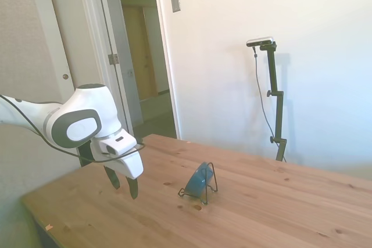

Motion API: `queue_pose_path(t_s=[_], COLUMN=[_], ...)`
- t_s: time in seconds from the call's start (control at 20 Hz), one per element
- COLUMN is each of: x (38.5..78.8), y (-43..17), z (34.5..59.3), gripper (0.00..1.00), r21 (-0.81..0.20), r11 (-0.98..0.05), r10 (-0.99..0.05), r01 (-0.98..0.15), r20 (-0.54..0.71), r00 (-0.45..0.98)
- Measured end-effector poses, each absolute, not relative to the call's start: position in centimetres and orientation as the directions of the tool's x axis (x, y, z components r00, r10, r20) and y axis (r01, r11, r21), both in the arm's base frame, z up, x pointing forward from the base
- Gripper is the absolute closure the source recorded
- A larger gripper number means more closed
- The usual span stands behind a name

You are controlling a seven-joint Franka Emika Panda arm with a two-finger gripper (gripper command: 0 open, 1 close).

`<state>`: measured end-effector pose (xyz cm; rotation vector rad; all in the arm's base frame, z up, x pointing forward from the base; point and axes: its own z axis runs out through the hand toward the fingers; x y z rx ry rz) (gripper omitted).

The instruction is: Unload the bowl

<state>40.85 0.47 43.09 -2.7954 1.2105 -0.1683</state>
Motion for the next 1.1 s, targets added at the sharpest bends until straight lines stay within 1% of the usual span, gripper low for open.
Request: queue_pose_path(t_s=[0.15, 0.3, 0.5, 0.7, 0.85, 1.1], x=[41.1, 42.8, 46.2, 49.9, 52.3, 55.8], y=[0.5, 1.1, 0.2, -2.7, -5.5, -8.1], z=[43.2, 44.5, 45.8, 46.5, 46.5, 45.5], gripper=[0.00, 0.00, 0.00, 0.00, 0.00, 0.00], r21=[-0.119, -0.131, -0.141, -0.134, -0.130, -0.110], r11=[-0.691, -0.672, -0.604, -0.509, -0.459, -0.422], r10=[-0.723, -0.740, -0.794, -0.848, -0.870, -0.878], r01=[-0.713, -0.728, -0.784, -0.850, -0.879, -0.900], r20=[0.081, 0.129, 0.189, 0.243, 0.267, 0.295], r00=[0.686, 0.660, 0.578, 0.470, 0.415, 0.376])
